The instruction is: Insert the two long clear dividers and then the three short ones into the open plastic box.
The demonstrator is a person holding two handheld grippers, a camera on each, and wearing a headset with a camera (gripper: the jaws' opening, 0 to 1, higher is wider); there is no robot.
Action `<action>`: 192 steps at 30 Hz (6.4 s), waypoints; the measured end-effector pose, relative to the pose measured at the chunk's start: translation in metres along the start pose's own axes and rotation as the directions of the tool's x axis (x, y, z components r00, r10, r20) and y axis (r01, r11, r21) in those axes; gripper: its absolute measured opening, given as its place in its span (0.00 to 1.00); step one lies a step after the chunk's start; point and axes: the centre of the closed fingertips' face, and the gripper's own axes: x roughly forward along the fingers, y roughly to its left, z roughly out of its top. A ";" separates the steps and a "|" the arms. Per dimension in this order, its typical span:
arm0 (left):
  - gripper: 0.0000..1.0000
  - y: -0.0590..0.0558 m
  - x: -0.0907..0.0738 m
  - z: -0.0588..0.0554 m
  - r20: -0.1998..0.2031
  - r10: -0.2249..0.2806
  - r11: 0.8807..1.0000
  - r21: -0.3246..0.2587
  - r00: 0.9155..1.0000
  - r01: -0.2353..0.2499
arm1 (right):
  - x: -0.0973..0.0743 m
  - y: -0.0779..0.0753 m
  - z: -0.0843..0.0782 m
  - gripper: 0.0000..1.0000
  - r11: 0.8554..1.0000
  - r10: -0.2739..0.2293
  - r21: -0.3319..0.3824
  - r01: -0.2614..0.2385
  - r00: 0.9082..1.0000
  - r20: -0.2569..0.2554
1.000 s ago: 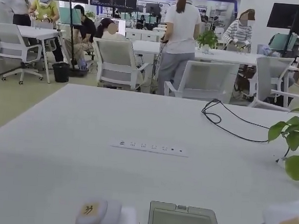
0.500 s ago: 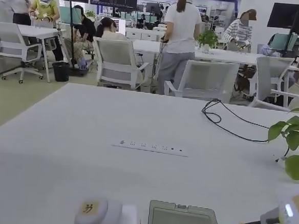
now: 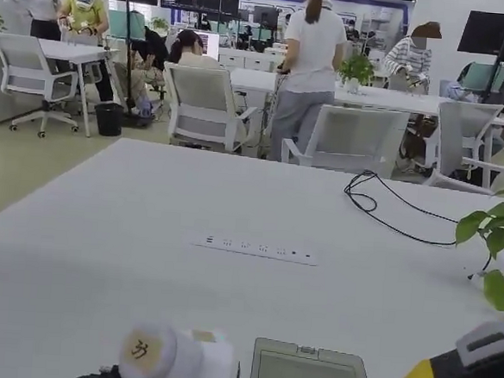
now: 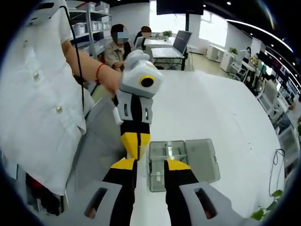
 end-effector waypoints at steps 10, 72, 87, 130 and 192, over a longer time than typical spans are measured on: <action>0.00 -0.008 -0.003 0.001 -0.011 -0.045 0.993 0.106 0.999 0.046 | 0.007 0.015 0.005 0.15 0.990 0.141 0.025 -0.142 0.990 0.026; 0.08 -0.011 -0.017 -0.010 -0.042 -0.011 0.976 0.215 0.999 0.020 | 0.012 0.035 0.002 0.03 0.969 0.237 0.060 -0.239 0.970 0.052; 0.30 0.008 -0.036 -0.019 -0.057 0.102 0.970 0.226 0.993 -0.087 | 0.013 0.020 -0.001 0.03 0.979 0.194 0.062 -0.197 0.980 0.052; 0.89 0.049 -0.074 -0.053 -0.084 0.282 0.938 0.231 0.956 -0.257 | 0.065 -0.059 -0.043 0.03 0.993 0.034 0.110 -0.036 0.999 0.025; 0.99 0.051 -0.071 -0.061 -0.100 0.271 0.948 0.199 0.957 -0.248 | 0.105 -0.061 -0.066 0.02 1.000 -0.005 -0.027 0.004 1.000 -0.030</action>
